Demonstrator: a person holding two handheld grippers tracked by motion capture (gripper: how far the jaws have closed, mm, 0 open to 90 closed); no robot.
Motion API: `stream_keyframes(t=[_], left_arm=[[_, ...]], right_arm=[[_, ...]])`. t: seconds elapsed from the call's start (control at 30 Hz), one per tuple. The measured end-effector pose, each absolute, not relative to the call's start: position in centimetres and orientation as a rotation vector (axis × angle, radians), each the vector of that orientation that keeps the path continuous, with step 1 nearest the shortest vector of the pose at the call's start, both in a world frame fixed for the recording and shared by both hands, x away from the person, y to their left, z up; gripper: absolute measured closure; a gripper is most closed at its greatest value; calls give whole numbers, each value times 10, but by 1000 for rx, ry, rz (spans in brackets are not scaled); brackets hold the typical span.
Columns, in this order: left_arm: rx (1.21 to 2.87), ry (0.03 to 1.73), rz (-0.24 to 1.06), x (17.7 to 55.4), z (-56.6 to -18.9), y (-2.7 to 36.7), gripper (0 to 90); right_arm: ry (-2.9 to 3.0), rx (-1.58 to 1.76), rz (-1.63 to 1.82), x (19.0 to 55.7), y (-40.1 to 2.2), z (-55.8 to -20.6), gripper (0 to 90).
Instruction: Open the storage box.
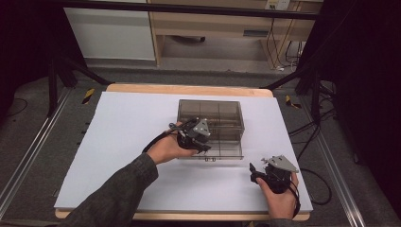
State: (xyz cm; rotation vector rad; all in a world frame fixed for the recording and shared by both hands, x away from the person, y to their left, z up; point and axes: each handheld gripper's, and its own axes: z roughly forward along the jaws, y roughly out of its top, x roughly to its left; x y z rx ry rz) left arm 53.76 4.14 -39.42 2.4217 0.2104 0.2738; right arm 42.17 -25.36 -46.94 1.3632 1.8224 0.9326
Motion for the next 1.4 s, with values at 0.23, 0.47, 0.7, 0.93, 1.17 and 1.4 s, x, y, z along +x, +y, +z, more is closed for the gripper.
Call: stream_keyframes(t=[0.23,0.47,0.7,0.93,1.17,1.4], left_arm=[[2379,219,372,524,-370,65,562],[2343,249,445,505,-362,96,437],[2302,304,486,486,-369,124,255],[2283,401,470,475,-389,155,147],[2245,506,469,471,-412,187,130],[2214,607,460,475,-428,214,130]], right_arm=[[1891,1339,898,425,-269,-447,280],[2092,1320,765,440,-293,-426,422],[2300,1350,661,467,-301,-422,493],[2396,1417,617,486,-291,-423,558],[2443,1457,574,496,-287,-431,594],[2464,1464,537,503,-286,-438,618]])
